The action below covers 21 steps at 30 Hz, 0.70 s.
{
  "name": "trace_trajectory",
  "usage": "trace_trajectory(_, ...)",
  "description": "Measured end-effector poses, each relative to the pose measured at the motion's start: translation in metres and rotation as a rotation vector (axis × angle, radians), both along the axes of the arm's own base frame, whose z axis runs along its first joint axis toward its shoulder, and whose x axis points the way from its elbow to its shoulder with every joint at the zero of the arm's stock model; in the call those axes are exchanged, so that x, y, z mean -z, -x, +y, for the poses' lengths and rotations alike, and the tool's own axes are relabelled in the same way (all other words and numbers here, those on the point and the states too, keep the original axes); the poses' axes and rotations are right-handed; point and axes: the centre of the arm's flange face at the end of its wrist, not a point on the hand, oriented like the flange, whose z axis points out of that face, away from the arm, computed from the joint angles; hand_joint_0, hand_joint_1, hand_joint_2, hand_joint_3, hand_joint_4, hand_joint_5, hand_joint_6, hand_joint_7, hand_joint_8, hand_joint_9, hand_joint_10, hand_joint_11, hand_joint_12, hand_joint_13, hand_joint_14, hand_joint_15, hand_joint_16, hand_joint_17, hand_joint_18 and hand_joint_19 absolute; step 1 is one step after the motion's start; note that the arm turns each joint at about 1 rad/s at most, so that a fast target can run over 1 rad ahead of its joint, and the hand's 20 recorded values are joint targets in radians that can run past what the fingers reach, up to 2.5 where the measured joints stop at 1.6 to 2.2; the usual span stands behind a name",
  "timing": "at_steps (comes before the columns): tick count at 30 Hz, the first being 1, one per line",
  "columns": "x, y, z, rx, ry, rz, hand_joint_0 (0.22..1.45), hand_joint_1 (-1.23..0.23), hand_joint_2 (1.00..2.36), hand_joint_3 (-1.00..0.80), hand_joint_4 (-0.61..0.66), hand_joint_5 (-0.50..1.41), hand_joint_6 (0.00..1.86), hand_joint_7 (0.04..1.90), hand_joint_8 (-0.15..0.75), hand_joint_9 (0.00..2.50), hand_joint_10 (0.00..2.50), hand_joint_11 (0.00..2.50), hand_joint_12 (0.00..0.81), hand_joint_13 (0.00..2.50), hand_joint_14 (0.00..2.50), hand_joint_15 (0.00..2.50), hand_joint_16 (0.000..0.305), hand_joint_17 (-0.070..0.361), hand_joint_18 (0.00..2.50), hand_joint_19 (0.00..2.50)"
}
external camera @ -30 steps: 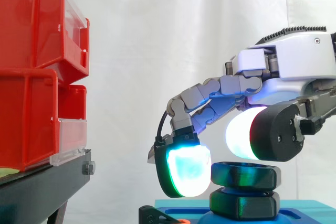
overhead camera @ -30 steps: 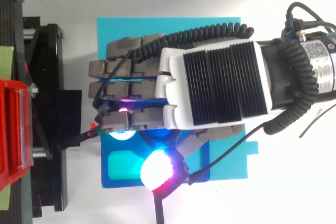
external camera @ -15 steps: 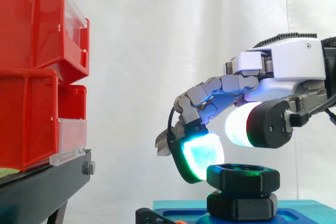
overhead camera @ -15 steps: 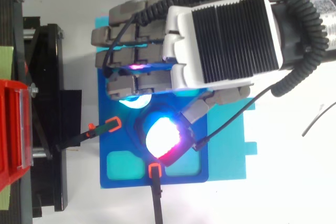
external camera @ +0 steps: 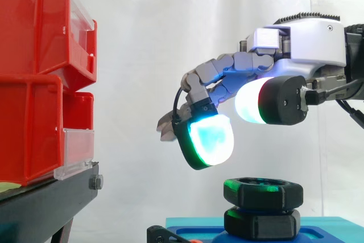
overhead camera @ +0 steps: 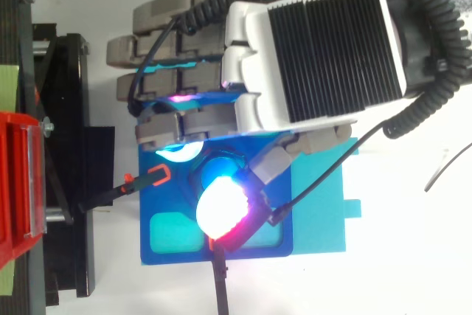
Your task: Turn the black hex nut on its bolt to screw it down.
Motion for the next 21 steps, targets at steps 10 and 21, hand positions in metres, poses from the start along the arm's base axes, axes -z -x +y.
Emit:
trace_trajectory(10,-0.003,-0.009,0.036,0.026,-0.006,-0.027,0.51,-0.27,1.00,-0.50,0.16,-0.02,0.50,1.17,0.207,0.68,0.00,0.00,0.334,0.53,0.00,0.00,0.042,0.095,0.38,0.31)
trace_trajectory(21,0.002,-0.009,0.071,0.039,-0.005,0.018,0.51,-0.27,1.00,-0.50,0.14,-0.02,0.51,1.20,0.211,0.67,0.00,0.00,0.337,0.51,0.00,0.00,0.043,0.096,0.36,0.31)
